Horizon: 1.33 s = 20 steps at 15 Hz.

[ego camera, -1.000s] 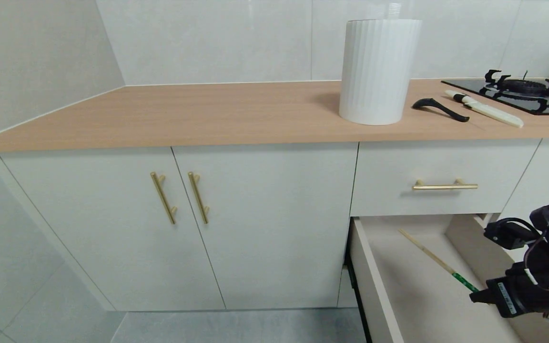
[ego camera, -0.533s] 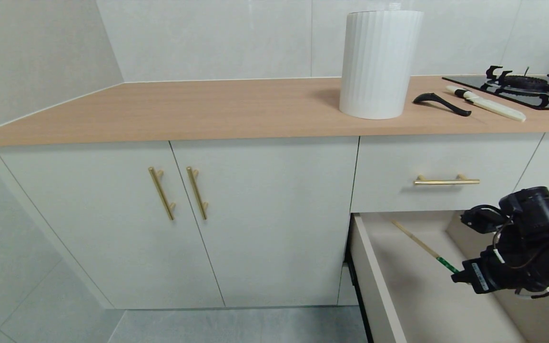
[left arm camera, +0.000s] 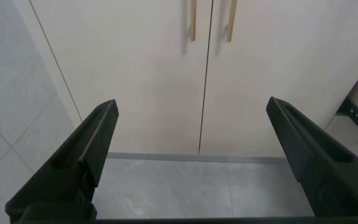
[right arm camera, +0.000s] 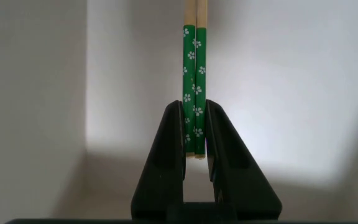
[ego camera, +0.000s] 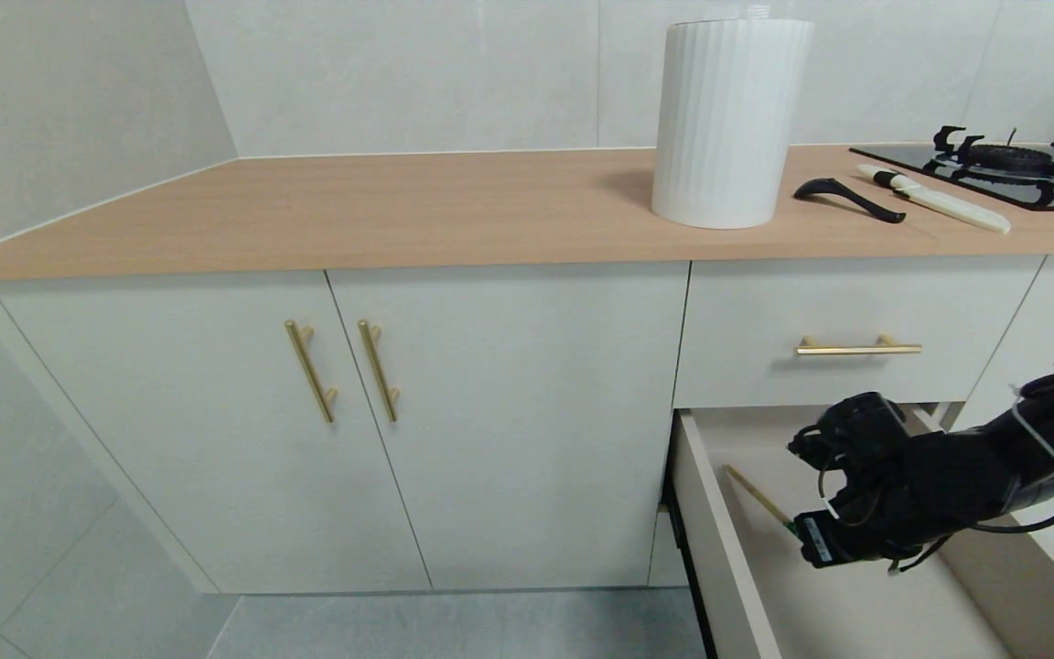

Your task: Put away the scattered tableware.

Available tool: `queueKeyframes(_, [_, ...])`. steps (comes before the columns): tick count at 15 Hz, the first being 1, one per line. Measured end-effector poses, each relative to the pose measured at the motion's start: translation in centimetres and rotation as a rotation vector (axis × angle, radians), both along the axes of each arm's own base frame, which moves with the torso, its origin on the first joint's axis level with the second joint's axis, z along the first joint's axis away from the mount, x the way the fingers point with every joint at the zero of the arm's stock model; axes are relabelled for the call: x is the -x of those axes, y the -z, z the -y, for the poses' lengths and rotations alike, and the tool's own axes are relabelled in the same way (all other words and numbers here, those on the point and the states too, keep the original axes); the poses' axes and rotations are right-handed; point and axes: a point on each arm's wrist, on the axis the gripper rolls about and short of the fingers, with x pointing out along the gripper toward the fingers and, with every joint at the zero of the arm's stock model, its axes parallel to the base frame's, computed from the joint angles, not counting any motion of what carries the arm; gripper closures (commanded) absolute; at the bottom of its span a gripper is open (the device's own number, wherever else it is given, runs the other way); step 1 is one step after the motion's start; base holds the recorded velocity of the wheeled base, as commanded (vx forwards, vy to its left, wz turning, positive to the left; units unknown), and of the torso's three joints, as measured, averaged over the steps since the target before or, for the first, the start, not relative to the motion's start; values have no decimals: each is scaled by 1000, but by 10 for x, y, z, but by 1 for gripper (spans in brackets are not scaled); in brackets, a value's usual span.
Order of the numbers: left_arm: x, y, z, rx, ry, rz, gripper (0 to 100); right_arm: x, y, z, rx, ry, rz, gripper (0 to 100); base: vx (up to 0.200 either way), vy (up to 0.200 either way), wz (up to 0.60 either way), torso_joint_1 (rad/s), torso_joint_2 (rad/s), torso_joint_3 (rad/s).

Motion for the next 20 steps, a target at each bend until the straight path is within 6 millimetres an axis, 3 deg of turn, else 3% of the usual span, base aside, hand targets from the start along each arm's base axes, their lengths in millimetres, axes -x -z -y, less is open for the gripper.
queueKeyframes(7, [0,0,0,0,0,-1,0,-10,48,-16,60,64,-18,100,0,0,0,0,0,0])
queueKeyframes(13, [0,0,0,0,0,0,0,-8,64,-14,93,74,-61,100,0,0,0,0,0,0])
queueKeyframes(14, [0,0,0,0,0,0,0,-8,65,-14,93,74,-65,0,0,0,0,0,0,0])
queueKeyframes(20, [0,0,0,1,0,0,0,-8,64,-14,90,75,-62,0,0,0,0,0,0,0])
